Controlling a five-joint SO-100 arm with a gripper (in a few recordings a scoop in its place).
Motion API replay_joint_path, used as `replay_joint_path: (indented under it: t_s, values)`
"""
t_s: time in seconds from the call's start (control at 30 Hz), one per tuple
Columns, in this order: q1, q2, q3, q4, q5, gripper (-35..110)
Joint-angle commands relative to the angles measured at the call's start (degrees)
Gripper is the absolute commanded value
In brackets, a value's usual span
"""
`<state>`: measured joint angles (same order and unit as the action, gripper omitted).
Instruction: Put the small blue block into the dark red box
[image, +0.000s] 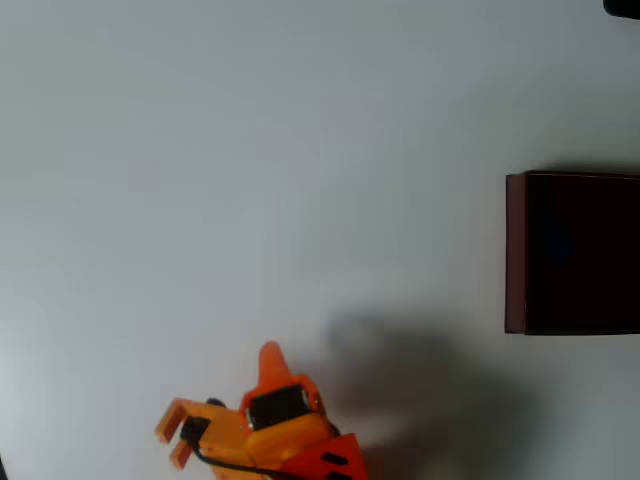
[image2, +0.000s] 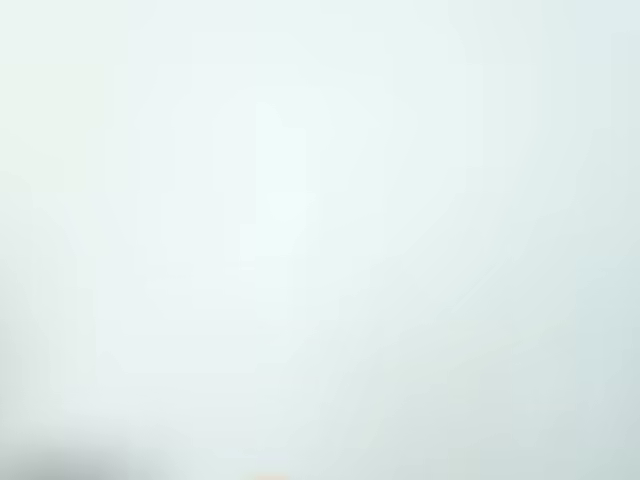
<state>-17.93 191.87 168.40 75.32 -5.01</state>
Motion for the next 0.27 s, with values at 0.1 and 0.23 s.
replay_joint_path:
  t_s: [0.1, 0.23]
  values:
    - [-4.0, 0.4, 3.4, 1.9, -0.9, 1]
    - [-4.6, 0.4, 3.8, 1.8, -0.6, 0]
